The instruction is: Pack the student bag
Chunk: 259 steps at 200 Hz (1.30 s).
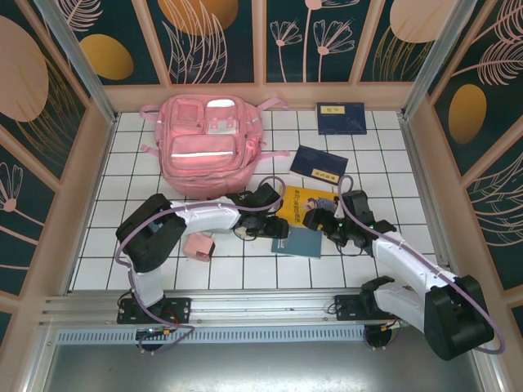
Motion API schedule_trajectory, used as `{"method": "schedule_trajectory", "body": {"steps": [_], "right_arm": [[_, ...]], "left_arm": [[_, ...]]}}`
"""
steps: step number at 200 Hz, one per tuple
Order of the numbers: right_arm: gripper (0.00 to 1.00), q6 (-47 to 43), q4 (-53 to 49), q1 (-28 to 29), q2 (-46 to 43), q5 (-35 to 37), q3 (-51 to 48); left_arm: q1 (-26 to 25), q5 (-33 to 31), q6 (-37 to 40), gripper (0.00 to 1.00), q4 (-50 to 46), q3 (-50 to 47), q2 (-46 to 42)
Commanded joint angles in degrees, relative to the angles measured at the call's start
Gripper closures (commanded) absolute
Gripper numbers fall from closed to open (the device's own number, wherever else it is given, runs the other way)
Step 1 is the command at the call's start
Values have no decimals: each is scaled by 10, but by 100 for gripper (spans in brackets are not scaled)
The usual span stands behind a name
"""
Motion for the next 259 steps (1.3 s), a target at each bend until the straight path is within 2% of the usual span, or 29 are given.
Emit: {"method": "schedule_trajectory", "body": {"steps": [1, 37, 74, 139, 192, 228, 259], "right_arm": [[11, 4, 16, 9, 6, -6, -13], [12, 17, 62, 7, 42, -45, -30], [12, 6, 50, 3, 52, -37, -38], [12, -21, -38, 3, -31, 20, -25], [13, 0, 20, 10, -20, -57, -71], [13, 2, 43, 20, 0, -71, -83], [13, 5, 88, 49, 28, -110, -76]], "left_arm": [[-1, 19, -5, 33, -15, 8, 15], [0, 67, -6, 34, 21, -4, 25], [-1, 82, -9, 35, 36, -15, 27], [0, 76, -4, 36, 28, -20, 20], [0, 102, -10, 36, 42, -47, 0], [0, 108, -15, 37, 51, -54, -2], [-1, 117, -19, 37, 62, -51, 5]]}}
